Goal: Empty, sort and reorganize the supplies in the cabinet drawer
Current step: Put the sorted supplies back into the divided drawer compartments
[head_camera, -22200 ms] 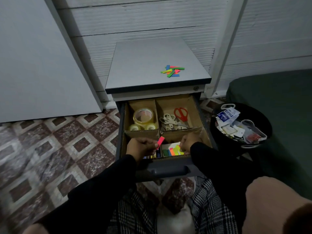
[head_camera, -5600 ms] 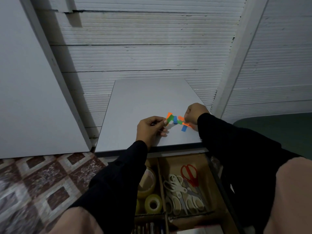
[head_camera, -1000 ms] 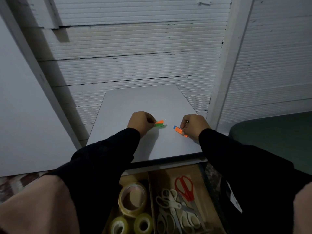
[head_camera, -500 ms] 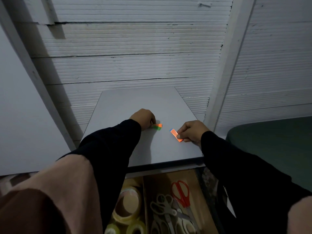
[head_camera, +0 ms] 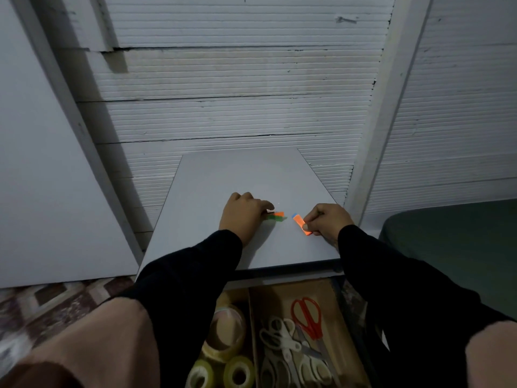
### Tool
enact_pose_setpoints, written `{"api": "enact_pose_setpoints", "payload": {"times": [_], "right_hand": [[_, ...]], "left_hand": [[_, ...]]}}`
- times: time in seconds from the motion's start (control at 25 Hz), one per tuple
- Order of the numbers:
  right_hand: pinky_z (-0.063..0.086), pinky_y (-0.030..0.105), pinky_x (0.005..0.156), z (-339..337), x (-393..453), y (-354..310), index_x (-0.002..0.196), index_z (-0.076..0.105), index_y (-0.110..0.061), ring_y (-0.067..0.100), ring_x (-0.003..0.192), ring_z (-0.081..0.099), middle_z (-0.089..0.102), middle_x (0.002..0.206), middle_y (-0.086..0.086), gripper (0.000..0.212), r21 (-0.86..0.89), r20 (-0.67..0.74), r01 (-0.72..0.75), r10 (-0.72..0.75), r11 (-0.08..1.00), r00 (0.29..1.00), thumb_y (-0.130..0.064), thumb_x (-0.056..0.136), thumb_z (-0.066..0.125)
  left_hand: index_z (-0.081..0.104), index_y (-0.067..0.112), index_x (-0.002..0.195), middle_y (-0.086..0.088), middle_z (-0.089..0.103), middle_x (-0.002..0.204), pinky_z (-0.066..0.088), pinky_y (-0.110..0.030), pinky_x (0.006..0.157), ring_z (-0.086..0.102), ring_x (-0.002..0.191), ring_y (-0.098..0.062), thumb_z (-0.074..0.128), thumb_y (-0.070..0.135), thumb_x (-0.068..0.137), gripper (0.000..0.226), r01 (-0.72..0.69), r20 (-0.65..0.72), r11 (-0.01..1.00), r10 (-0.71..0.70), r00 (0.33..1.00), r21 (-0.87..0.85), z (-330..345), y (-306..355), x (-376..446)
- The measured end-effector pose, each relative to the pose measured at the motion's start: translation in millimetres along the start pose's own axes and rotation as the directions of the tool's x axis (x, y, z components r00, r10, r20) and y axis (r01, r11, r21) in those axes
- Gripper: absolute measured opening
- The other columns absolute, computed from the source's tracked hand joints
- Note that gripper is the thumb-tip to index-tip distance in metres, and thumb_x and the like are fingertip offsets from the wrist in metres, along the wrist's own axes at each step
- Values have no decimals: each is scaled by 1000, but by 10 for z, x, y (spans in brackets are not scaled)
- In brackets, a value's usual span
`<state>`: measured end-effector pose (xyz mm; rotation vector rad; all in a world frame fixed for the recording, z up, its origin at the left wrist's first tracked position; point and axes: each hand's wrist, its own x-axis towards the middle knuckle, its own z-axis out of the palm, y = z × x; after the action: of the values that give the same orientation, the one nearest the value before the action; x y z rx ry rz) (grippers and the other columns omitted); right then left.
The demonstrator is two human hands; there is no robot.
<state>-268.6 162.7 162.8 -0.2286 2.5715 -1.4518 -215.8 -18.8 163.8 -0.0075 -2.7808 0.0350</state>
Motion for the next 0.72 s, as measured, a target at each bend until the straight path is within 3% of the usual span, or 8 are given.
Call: {"api": "enact_pose_setpoints", "payload": {"times": [0.12,0.2,0.32,0.44,0.6,0.72], "right_hand": [[53,34,77,17,-32,-6,60,58,-15,24,71,60,60,69,7,29,-29,-26,15,-16,999,1000,7,72,72],[53,33,73,20,-61,-42,59,57,-15,25,73,61,62,73,11,30,-40,-31,9,-10,999,999,9,72,71],[52,32,63,0,-118,-95,59,57,-12,27,66,61,62,76,17,30,-28,-21,-8,7,1000,1000,12,72,69],[49,29,55,-53,-230,-141,60,56,-11,25,56,61,61,73,16,29,-22,-13,-14,14,1000,1000,12,73,68],[52,22,54,-142,-542,-249,61,57,-13,15,52,58,60,64,7,29,-72,23,-3,5,997,1000,10,74,69],[53,18,52,-188,-814,-303,60,58,-12,16,54,59,60,65,7,29,-78,59,-11,15,997,998,11,72,71]], "left_hand": [[62,33,118,4,66,112,35,-28,76,52,107,-20,43,24,98,29,-7,78,1000,7,997,8,43,10,-93],[63,30,117,1,64,112,37,-28,72,53,106,-20,42,19,97,30,0,113,1000,0,994,3,28,23,-121],[62,25,120,-2,62,117,43,-30,82,53,111,-22,42,14,97,33,43,145,998,-36,989,-46,-31,60,-161],[68,23,113,-3,62,114,43,-29,85,56,109,-23,50,15,94,27,170,124,960,-145,982,-224,-126,67,-259],[74,14,101,-4,67,100,40,-21,76,59,94,-18,64,18,88,17,329,124,784,-313,942,-526,-399,158,-579],[74,7,96,-5,68,87,42,-14,64,57,75,-11,69,11,83,15,388,177,581,-386,905,-715,-534,255,-899]]}}
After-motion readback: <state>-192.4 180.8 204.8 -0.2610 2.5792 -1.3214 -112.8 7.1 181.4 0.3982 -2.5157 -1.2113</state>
